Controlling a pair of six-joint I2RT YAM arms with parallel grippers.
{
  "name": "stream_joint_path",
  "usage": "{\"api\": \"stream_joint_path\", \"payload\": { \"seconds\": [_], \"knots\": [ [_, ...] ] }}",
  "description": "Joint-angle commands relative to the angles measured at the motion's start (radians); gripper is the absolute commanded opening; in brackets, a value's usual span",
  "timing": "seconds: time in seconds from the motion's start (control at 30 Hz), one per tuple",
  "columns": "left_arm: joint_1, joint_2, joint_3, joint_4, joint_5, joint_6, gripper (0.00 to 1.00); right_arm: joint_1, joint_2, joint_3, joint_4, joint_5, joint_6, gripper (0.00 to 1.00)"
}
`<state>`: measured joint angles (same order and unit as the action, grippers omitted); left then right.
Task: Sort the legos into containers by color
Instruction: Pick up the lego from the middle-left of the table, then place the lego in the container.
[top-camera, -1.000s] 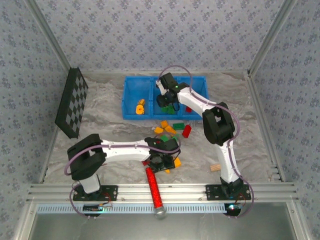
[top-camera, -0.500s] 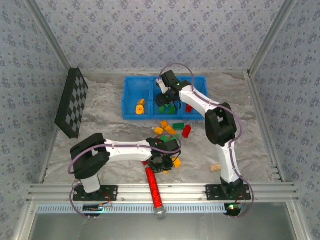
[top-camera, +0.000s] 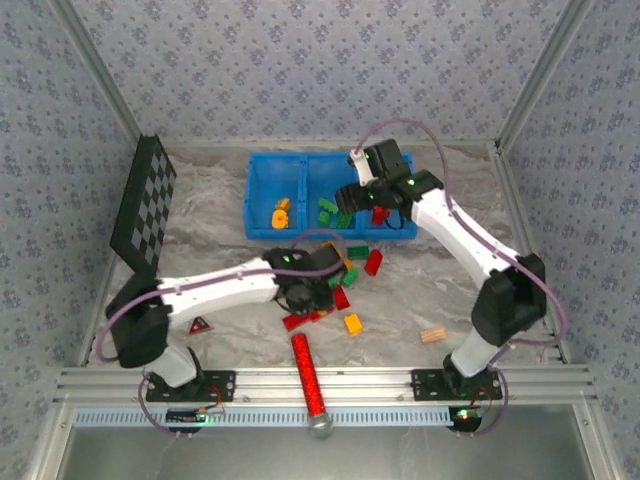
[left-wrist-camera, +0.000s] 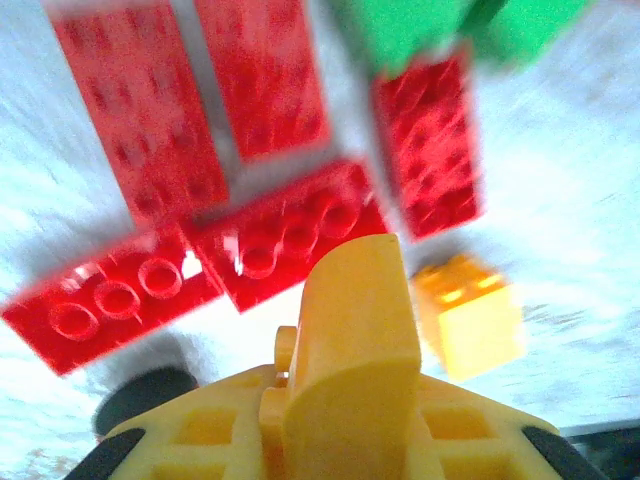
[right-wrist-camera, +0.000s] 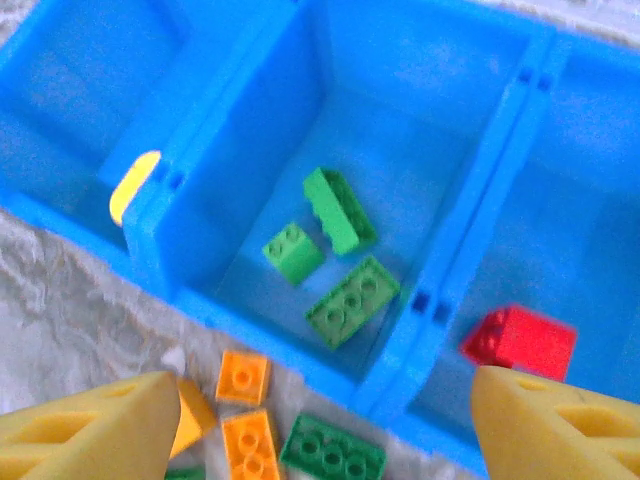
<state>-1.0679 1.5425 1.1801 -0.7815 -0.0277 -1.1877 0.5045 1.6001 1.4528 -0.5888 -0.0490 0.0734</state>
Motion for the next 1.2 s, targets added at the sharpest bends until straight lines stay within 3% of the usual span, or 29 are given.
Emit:
{"api": "stream_joint_path", "payload": {
  "seconds": [0.0,0.13,0.27,0.47,0.77,1.17],
  "knots": [
    [0.122,-0.095,0.082,-0.122,-0.093,0.156,0.11,0.011,-0.103,-0.122,-0.017,0.002,0.091,0.78],
    [0.298,-0.135,0.153,-0.119,-0.146,0.297,0.11,0.056,-0.240,-0.329,-0.038,0.024,0.199,0.85],
    [0.417,-0.107,0.216,-0.074,-0.193,0.383,0.11,0.127,-0.362,-0.517,-0.049,0.004,0.304,0.89],
    [0.557,0.008,0.245,0.057,-0.108,0.429,0.11,0.332,-0.484,-0.741,0.033,0.043,0.442,0.91],
    [0.621,0.298,0.407,0.067,-0.028,0.497,0.11,0.485,-0.523,-0.853,0.107,0.097,0.542,0.92],
    [0.628,0.530,0.484,0.097,0.042,0.469,0.17,0.539,-0.467,-0.881,0.148,0.142,0.585,0.87]
  ]
}}
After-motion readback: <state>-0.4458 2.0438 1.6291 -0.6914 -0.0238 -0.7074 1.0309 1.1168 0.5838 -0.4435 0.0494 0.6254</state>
